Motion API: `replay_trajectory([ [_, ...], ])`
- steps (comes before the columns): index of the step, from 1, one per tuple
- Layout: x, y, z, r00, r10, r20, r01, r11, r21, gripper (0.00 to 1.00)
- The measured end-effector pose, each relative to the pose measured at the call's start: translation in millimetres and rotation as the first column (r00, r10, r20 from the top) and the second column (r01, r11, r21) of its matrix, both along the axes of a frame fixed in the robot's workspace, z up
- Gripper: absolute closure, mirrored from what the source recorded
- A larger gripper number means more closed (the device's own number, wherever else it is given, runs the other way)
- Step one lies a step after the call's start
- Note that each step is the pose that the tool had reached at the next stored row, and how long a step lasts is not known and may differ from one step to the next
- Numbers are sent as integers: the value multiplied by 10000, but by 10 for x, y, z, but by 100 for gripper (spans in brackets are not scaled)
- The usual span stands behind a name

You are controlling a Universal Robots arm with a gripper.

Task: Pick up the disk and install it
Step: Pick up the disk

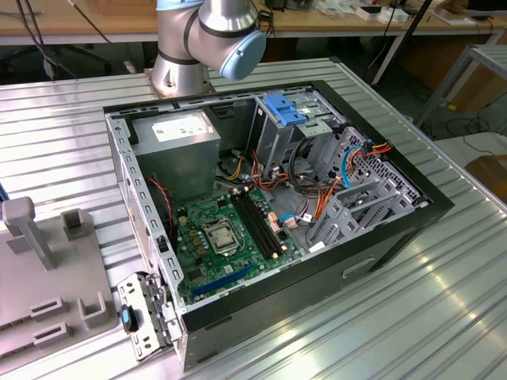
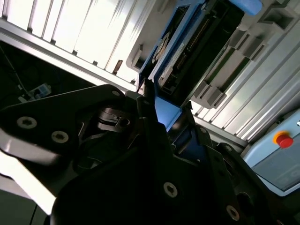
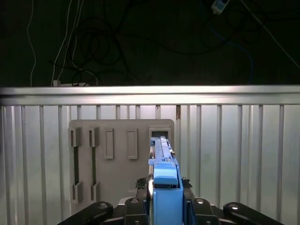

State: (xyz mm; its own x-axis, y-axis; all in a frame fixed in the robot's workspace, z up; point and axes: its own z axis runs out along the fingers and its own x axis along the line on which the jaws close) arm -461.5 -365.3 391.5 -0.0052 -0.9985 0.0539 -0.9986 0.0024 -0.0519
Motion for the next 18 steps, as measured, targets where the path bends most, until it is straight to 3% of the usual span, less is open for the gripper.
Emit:
replay_trajectory([
  [8, 0, 0, 129, 10000, 0, 0, 0, 10000, 0, 63],
  [12, 0, 0, 252, 10000, 0, 0, 0, 10000, 0, 63],
  [18, 0, 0, 370, 10000, 0, 0, 0, 10000, 0, 63],
])
